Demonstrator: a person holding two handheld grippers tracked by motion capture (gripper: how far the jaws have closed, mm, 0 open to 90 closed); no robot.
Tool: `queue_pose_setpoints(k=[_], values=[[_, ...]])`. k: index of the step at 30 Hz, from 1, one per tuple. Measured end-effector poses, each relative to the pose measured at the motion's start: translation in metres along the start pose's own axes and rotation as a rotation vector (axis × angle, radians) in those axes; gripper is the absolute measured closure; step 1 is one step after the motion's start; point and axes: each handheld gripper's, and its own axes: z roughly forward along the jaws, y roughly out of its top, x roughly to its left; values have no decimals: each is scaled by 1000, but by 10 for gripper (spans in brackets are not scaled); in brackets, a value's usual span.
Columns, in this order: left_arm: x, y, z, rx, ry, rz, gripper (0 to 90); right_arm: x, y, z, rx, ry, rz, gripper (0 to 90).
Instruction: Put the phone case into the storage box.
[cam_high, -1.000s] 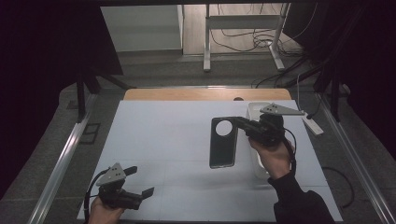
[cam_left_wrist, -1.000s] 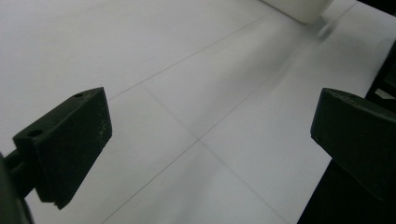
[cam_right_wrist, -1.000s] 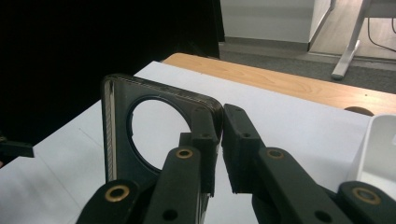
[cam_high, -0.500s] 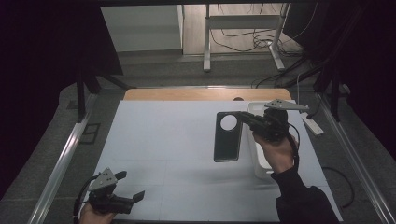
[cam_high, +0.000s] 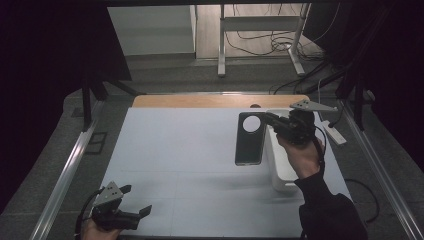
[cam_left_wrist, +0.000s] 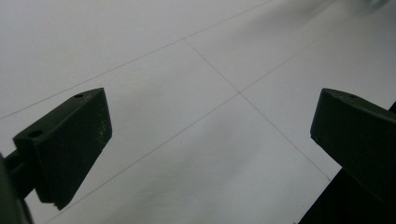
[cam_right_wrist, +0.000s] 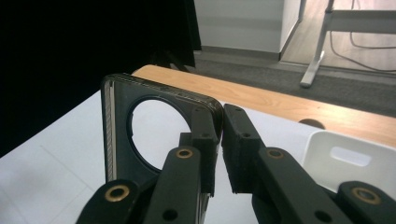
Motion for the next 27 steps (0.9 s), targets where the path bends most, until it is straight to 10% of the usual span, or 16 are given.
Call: queue_pose_setpoints(k=[27], values=[[0, 1, 2, 20, -2, 2, 0, -49, 16, -6, -55, -108, 5, 834]])
